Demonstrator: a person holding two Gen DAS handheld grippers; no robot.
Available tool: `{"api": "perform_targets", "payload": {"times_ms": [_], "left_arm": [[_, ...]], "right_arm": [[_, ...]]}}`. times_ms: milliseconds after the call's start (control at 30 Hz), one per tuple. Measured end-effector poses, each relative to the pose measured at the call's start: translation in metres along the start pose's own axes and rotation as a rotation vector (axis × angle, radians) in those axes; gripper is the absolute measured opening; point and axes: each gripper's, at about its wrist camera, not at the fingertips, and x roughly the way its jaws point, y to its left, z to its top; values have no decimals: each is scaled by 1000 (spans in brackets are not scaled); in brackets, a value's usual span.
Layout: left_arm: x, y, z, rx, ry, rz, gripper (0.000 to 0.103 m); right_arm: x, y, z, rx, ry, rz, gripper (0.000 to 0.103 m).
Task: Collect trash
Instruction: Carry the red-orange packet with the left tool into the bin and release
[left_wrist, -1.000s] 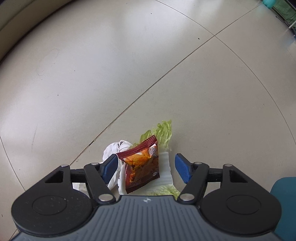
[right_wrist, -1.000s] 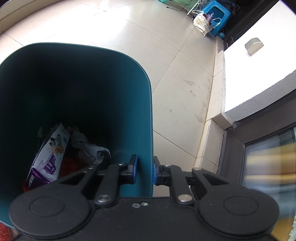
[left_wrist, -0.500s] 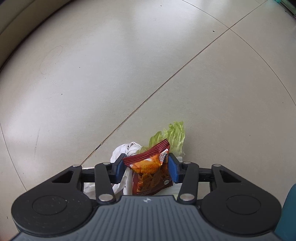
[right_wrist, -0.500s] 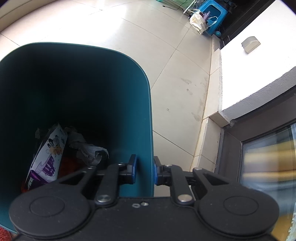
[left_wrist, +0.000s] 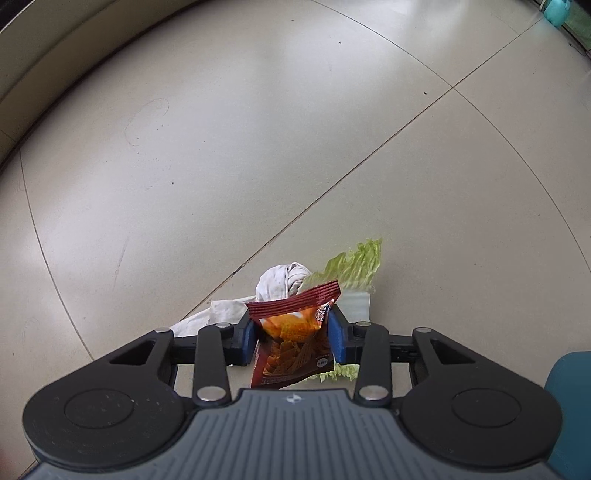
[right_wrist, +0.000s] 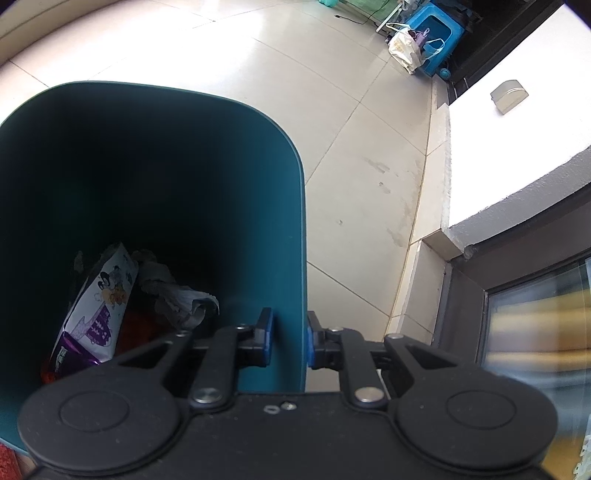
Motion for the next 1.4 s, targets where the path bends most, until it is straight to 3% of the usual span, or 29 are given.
{"api": "perform_targets", "payload": {"times_ms": [133,300,467,700,867,1033,1400], "left_arm": [[-41,-1,-6,32,-8,-41,37],[-102,-32,-18,119,-63,-91,37],[-160,-83,-32,223,-124,-149,37],[-215,-152,-58,387,-174,-242,37],[-246,-198,-71,493,-196,-332,37],[-248,-250,-87,612,-178,-404,37],[-182,-333,-111,703,-29,-409,37]], "right_arm": [[-1,-1,0,-13,-6,9,15],[-2,0,1,-19,-13,18,14],[-10,-1,-1,-33,-39,45,12],[-29,4,-3,-51,-90,103,7],[-36,13,-4,-93,-125,94,7],[-37,16,-5,-112,-143,101,6],[-38,16,-9,-119,-158,104,6]]}}
